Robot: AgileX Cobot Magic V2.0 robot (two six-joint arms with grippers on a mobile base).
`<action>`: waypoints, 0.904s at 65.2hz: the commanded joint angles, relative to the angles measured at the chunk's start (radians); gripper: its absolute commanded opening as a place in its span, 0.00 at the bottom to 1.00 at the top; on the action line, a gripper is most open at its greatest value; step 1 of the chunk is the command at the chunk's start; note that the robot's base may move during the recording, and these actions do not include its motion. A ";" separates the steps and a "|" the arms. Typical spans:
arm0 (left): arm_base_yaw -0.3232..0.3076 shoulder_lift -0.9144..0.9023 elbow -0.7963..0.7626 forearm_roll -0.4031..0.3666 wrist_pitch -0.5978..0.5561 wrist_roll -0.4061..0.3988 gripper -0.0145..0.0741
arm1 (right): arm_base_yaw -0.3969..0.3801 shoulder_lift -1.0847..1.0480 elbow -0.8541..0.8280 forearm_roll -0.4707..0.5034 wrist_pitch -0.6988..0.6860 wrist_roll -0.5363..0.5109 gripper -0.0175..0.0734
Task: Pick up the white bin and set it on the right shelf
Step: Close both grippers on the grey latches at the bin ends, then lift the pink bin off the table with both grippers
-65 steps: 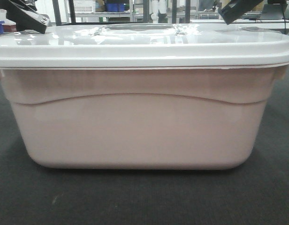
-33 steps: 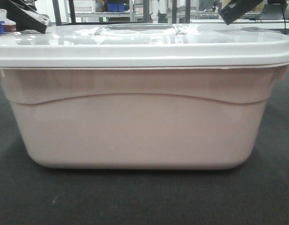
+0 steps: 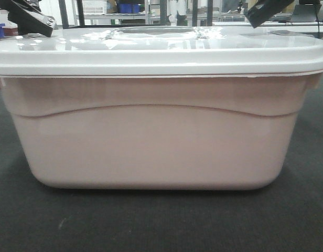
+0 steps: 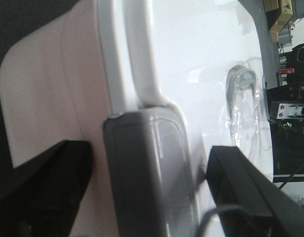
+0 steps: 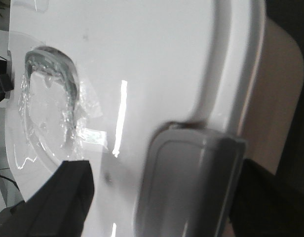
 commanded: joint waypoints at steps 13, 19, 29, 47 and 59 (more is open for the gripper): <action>-0.004 -0.032 -0.021 -0.084 0.132 -0.002 0.60 | 0.004 -0.034 -0.025 0.088 0.096 -0.002 0.63; -0.004 -0.032 -0.021 -0.084 0.132 -0.002 0.59 | 0.004 -0.034 -0.025 0.088 0.095 -0.002 0.62; -0.004 -0.032 -0.021 -0.084 0.132 -0.002 0.51 | 0.004 -0.034 -0.025 0.088 0.094 -0.002 0.62; -0.004 -0.032 -0.021 -0.072 0.132 -0.002 0.47 | 0.004 -0.034 -0.027 0.104 0.086 -0.028 0.62; -0.004 -0.036 -0.021 -0.035 0.132 0.003 0.47 | 0.004 -0.035 -0.028 0.175 0.111 -0.074 0.62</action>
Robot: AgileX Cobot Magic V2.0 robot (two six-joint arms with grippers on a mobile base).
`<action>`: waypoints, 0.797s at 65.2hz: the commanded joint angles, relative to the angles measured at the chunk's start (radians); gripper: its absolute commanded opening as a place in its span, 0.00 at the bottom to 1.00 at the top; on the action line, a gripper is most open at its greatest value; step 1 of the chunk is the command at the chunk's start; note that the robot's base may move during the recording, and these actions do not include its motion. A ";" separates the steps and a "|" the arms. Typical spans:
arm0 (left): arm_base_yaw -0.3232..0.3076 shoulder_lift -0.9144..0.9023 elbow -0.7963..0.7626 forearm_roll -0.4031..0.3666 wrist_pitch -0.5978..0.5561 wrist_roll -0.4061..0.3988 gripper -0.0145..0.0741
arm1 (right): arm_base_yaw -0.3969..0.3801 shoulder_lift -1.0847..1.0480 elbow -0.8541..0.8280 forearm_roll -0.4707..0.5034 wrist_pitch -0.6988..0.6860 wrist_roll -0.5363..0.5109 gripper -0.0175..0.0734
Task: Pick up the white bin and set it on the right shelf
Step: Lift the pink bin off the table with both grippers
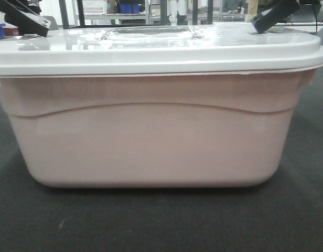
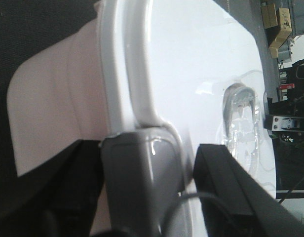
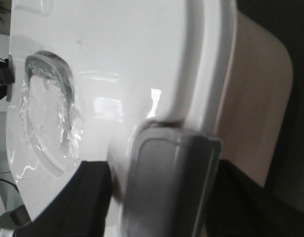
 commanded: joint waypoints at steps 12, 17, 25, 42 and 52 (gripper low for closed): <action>-0.014 -0.076 -0.023 -0.016 0.154 0.005 0.47 | 0.011 -0.045 -0.030 0.192 0.152 -0.090 0.61; -0.014 -0.108 -0.023 -0.015 0.154 0.005 0.47 | 0.011 -0.052 -0.030 0.195 0.152 -0.107 0.61; -0.014 -0.164 -0.023 -0.006 0.154 0.005 0.47 | 0.011 -0.076 -0.030 0.204 0.152 -0.128 0.61; -0.014 -0.281 -0.023 0.006 0.154 0.005 0.47 | 0.011 -0.174 -0.030 0.232 0.152 -0.190 0.61; -0.014 -0.332 -0.023 0.006 0.154 0.005 0.47 | 0.011 -0.228 -0.030 0.232 0.152 -0.204 0.61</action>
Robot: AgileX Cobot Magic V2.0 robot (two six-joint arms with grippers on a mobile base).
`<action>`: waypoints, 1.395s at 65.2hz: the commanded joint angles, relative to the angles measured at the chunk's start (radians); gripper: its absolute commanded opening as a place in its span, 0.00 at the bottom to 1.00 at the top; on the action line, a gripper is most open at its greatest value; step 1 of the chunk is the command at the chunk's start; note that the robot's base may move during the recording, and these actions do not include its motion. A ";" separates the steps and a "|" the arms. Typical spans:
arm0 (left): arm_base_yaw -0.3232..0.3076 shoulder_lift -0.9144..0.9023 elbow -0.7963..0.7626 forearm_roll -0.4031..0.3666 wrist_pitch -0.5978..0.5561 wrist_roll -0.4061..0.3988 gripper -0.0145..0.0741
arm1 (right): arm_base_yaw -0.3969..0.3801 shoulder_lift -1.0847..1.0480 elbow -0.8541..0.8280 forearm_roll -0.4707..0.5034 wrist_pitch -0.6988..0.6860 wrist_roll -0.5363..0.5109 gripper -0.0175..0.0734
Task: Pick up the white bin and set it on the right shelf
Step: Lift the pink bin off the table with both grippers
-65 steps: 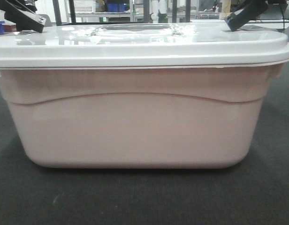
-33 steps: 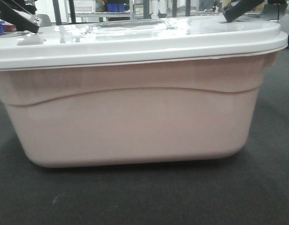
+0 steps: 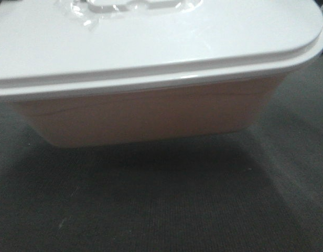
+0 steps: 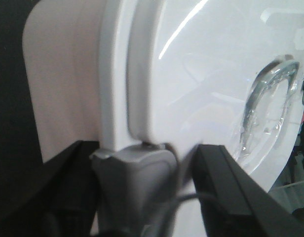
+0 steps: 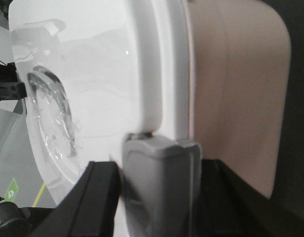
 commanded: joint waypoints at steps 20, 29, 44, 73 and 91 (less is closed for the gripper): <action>-0.014 -0.193 -0.027 -0.131 0.180 0.011 0.47 | 0.011 -0.187 -0.030 0.162 0.177 -0.045 0.61; -0.014 -0.253 -0.027 -0.145 0.180 0.011 0.47 | 0.011 -0.242 -0.030 0.162 0.177 -0.064 0.61; -0.014 -0.340 -0.027 -0.202 0.159 0.011 0.47 | 0.011 -0.333 -0.028 0.154 0.177 -0.089 0.61; -0.014 -0.354 -0.027 -0.318 0.145 0.042 0.47 | 0.011 -0.395 -0.025 0.134 0.177 -0.089 0.61; -0.014 -0.354 -0.034 -0.325 0.145 0.068 0.47 | 0.011 -0.395 -0.025 0.117 0.155 -0.089 0.61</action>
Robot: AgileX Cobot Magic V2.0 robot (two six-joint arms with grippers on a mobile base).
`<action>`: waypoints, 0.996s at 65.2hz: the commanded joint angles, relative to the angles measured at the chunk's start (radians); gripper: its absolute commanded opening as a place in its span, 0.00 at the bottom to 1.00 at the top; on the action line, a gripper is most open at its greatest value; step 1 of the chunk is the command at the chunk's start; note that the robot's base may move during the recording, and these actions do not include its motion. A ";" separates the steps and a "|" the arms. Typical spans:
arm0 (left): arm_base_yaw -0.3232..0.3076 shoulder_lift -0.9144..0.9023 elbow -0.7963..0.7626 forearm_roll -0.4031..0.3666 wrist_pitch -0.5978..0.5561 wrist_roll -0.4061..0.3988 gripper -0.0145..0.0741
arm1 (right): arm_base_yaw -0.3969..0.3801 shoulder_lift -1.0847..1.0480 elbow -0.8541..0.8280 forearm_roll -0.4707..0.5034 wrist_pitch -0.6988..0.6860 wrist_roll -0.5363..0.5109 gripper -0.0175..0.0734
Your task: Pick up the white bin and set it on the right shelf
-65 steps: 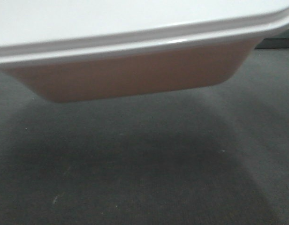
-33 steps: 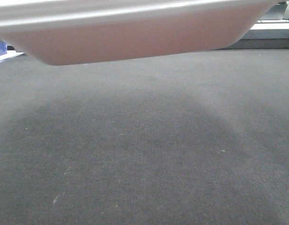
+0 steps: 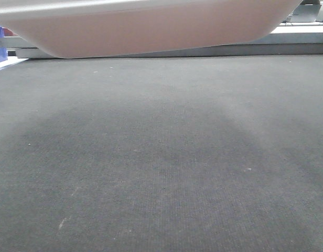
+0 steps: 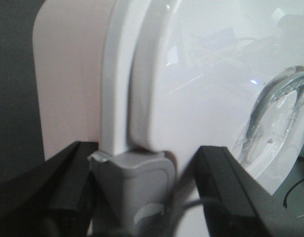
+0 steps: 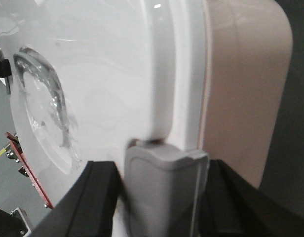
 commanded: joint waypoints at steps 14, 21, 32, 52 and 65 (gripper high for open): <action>-0.024 -0.024 -0.112 -0.223 0.172 0.043 0.47 | 0.018 -0.016 -0.028 0.179 0.129 -0.019 0.61; -0.024 -0.024 -0.142 -0.189 0.177 0.043 0.47 | 0.018 -0.016 -0.028 0.229 0.124 -0.019 0.61; -0.024 -0.024 -0.145 -0.189 0.193 0.043 0.47 | 0.018 -0.016 -0.029 0.280 0.086 -0.024 0.61; -0.024 -0.024 -0.145 -0.189 0.196 0.041 0.47 | 0.018 -0.016 -0.029 0.360 0.027 -0.038 0.61; -0.024 -0.024 -0.145 -0.189 0.187 0.041 0.47 | 0.018 -0.016 -0.029 0.365 0.027 -0.049 0.61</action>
